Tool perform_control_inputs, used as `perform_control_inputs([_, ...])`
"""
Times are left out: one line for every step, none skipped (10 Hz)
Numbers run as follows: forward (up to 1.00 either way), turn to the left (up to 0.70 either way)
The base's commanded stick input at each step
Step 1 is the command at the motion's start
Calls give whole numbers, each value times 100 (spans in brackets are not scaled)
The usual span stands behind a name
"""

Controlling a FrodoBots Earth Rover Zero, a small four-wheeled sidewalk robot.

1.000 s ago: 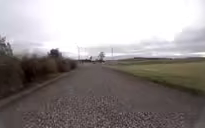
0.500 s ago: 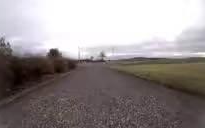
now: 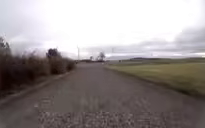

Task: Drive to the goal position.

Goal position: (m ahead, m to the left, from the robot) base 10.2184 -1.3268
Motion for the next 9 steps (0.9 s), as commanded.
perform_control_inputs([100,0])
perform_control_inputs([100,0])
perform_control_inputs([100,0])
perform_control_inputs([100,0])
perform_control_inputs([100,0])
perform_control_inputs([100,0])
perform_control_inputs([100,0])
perform_control_inputs([100,0])
perform_control_inputs([100,0])
